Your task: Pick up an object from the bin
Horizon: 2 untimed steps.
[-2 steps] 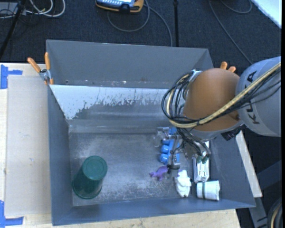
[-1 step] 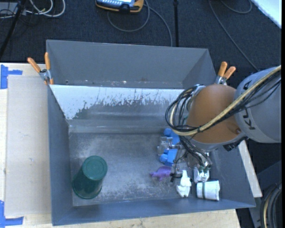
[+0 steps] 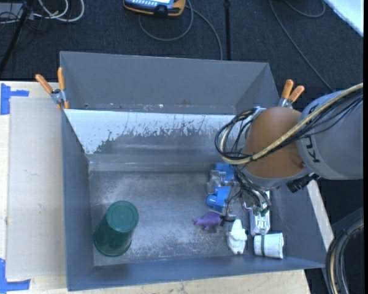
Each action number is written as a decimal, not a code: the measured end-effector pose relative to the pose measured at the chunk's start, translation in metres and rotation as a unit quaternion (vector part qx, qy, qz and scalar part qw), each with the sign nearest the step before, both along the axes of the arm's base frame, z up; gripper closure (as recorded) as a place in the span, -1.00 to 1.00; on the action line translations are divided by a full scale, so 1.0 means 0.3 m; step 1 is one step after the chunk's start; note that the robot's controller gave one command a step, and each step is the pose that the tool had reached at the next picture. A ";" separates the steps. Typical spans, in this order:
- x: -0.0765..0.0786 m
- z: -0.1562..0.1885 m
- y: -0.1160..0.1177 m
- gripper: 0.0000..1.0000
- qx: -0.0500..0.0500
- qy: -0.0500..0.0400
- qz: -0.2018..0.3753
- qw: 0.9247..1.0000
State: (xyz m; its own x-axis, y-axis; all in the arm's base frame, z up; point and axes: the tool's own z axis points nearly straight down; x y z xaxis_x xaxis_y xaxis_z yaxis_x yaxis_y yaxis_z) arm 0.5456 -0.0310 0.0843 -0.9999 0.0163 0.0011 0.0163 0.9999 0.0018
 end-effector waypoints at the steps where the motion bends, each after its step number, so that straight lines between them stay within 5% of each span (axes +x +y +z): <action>1: 0.018 -0.029 -0.073 -1.00 0.000 -0.006 0.061 0.998; 2: -0.018 -0.032 -0.136 -1.00 0.000 -0.003 0.063 0.998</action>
Offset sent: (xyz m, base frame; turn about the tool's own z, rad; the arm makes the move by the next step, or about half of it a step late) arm 0.0006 -0.0251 -0.0129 -0.1592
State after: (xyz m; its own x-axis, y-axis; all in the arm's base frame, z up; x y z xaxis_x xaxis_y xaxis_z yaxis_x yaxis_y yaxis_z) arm 0.5403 -0.0717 0.0746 -0.9939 -0.1101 -0.0039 -0.1101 0.9939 0.0012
